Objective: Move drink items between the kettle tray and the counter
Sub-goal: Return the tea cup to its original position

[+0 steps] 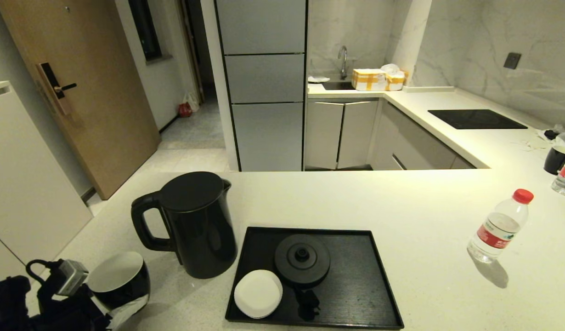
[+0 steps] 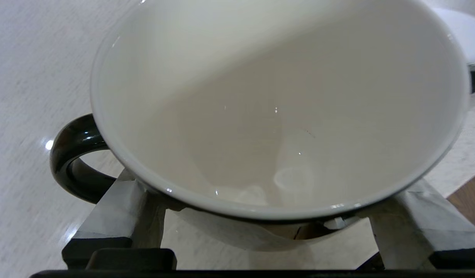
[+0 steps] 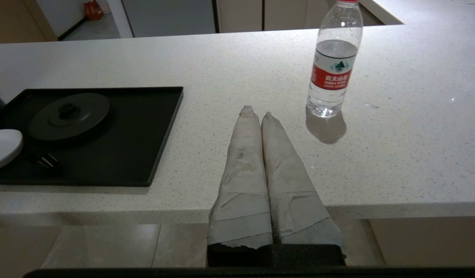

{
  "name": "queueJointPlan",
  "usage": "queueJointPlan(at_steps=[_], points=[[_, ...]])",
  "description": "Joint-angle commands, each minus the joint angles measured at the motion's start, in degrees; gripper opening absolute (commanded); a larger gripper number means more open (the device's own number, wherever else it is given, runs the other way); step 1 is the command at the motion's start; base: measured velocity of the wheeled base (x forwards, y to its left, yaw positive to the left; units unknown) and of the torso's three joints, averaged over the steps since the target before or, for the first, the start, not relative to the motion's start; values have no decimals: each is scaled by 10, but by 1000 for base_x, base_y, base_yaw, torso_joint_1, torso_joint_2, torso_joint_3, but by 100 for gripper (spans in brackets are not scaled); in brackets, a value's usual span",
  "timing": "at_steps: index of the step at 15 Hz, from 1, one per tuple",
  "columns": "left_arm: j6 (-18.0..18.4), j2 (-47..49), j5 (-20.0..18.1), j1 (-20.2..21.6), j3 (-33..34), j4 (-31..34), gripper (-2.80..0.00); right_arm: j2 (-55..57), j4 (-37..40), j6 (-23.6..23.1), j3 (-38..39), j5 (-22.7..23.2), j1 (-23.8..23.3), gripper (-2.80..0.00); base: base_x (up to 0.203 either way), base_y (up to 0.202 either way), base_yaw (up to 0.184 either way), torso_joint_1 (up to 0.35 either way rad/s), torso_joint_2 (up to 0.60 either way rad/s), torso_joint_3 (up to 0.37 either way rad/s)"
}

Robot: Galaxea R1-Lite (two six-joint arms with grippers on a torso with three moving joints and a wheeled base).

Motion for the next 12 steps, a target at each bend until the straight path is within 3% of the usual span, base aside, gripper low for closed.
queueJointPlan(at_steps=[1, 7, 12], points=[[1, -8, -2, -17, 0, -5, -280, 0, 0, 0, 2, 0, 0, -280, 0, 0, 0, 0, 0, 0], [-2, -9, -3, -36, 0, -5, -280, 0, 0, 0, 2, 0, 0, -280, 0, 0, 0, 0, 0, 0], [-2, -3, -1, -97, 0, -5, -280, 0, 0, 0, 2, 0, 1, -280, 0, 0, 0, 0, 0, 0]])
